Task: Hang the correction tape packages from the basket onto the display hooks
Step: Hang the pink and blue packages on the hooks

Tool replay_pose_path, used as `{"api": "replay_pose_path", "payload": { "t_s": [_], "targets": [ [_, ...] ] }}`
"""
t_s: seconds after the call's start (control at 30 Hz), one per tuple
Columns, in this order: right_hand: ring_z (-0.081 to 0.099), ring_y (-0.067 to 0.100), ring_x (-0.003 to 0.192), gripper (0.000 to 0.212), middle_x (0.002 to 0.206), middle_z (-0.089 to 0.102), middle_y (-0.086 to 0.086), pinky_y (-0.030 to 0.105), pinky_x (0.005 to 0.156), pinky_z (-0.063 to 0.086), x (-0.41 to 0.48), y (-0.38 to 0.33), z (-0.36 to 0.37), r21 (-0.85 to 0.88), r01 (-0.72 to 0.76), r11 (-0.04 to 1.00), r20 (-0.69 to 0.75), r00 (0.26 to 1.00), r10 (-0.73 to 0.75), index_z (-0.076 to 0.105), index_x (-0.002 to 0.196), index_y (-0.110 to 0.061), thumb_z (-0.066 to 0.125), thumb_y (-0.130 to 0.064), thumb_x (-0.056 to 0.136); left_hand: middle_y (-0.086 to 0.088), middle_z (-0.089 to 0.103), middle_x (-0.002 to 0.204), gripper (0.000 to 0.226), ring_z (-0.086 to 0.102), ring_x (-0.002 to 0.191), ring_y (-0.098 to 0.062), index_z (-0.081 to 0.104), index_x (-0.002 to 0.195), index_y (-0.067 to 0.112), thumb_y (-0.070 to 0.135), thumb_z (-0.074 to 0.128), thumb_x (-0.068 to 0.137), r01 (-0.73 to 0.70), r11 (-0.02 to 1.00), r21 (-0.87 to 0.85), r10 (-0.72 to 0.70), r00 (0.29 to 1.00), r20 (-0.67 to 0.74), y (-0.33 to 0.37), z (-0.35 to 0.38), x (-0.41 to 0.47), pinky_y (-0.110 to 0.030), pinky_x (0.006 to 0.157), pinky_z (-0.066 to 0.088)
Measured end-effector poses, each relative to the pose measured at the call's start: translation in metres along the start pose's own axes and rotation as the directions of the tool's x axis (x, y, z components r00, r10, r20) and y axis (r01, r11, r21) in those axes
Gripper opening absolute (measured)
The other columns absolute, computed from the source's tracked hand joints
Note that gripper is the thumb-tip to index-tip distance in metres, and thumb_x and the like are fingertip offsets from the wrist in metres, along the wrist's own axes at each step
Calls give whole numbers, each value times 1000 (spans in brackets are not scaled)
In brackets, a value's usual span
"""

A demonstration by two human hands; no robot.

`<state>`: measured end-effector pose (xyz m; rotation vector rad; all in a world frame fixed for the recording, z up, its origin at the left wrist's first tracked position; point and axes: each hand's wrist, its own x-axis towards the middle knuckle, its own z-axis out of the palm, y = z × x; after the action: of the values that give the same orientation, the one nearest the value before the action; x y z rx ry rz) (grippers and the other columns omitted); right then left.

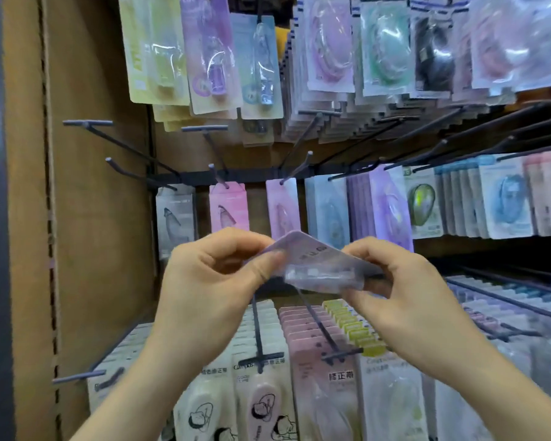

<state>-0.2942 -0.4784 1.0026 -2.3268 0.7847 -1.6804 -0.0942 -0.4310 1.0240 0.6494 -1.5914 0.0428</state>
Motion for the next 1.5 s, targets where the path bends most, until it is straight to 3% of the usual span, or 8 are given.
{"api": "replay_pose_path", "payload": {
  "t_s": [0.1,0.23,0.53,0.7,0.87,0.97,1.07,1.5],
  "targets": [
    [68,15,85,33,89,66,-2,31,79,55,-5,15,-24,-40,-34,999,-47,998,32,64,86,-29,71,2,82,8,73,75,3,68,70,-8,76,80,24,22,74,79,-84,992,97,79,995,52,3,23,1,-23,67,56],
    [69,16,71,45,87,70,7,21,67,55,-14,25,-60,265,-176,948,99,983,155,68,94,-31,74,10,78,0,74,78,12,68,68,-18,72,87,21,25,62,93,131,991,-31,-131,991,-17,6,58,18,-34,60,60],
    [67,23,61,45,72,69,19,26,47,52,-37,67,-135,532,-374,760,152,925,349,78,86,-11,40,6,100,-10,63,63,19,51,51,-15,67,76,20,26,63,94,230,973,-17,-231,970,-79,12,146,46,-24,42,46],
    [69,22,69,33,95,74,17,29,49,54,-44,96,-181,581,-440,685,266,898,351,79,94,-17,49,-32,94,-25,60,67,22,50,53,-21,68,71,14,29,68,88,285,958,-45,-286,957,-35,28,209,50,-30,47,45],
    [63,13,63,25,89,73,4,28,45,54,-53,127,-219,630,-433,645,270,900,341,77,90,-21,58,-35,81,-3,54,56,31,44,49,-13,68,65,13,31,66,90,285,958,-25,-282,956,86,46,279,59,-21,44,39],
    [66,14,62,22,85,72,6,27,45,55,-55,147,-243,661,-402,634,188,906,379,76,79,-20,58,-33,82,-9,65,68,29,55,64,-15,73,69,17,33,65,91,315,948,-41,-302,934,193,57,318,69,-28,59,45],
    [68,17,65,25,84,73,8,28,46,56,-55,166,-267,665,-362,653,55,896,440,75,78,-12,58,-28,87,0,64,61,24,54,56,-9,71,70,16,26,68,91,299,954,-13,-285,922,262,70,351,85,-22,51,44],
    [67,15,61,27,74,71,5,27,43,54,-35,211,-345,653,-140,745,-391,779,489,70,75,-6,61,-23,94,11,69,84,12,62,81,-3,74,93,18,20,63,94,-218,929,298,119,941,317,119,458,136,-23,77,50]
  ]
}}
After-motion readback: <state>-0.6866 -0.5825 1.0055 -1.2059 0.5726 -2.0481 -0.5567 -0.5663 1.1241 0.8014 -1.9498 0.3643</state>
